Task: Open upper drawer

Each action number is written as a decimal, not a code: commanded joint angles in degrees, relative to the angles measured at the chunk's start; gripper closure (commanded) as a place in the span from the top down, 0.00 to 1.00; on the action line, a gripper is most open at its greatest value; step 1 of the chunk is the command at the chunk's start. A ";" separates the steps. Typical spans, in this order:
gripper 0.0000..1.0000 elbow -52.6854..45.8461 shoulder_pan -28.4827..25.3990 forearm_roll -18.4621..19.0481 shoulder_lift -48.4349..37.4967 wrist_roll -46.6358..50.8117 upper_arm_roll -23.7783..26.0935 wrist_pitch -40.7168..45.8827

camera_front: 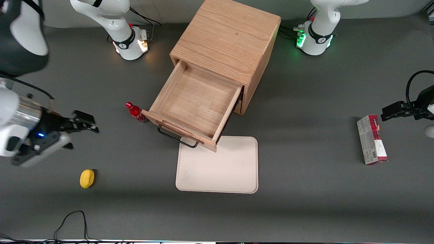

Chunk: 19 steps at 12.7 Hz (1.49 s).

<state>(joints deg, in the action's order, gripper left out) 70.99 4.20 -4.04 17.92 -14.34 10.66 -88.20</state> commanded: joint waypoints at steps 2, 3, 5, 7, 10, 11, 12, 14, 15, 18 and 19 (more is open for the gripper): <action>1.00 28.27 -0.68 -1.42 -21.30 5.98 -7.83 -3.65; 1.00 32.16 -0.68 -1.07 -25.08 6.25 -8.54 -3.73; 1.00 34.39 -0.77 2.00 -28.19 11.05 -8.46 -3.30; 1.00 34.65 -0.86 2.19 -28.72 16.87 -8.20 -3.12; 1.00 37.82 -1.82 2.19 -32.76 19.26 -7.93 -4.61; 1.00 37.65 -1.83 2.19 -33.12 20.74 -7.50 -4.61; 1.00 37.21 -1.83 2.19 -33.12 21.71 -6.62 -4.61; 1.00 36.24 -1.74 2.10 -31.98 23.38 -6.09 -4.61; 1.00 35.89 -1.74 2.10 -31.37 24.26 -6.18 -4.61; 1.00 34.66 -1.74 2.19 -30.40 24.45 -6.18 -4.61; 1.00 34.31 -1.74 2.19 -29.79 24.36 -6.18 -4.61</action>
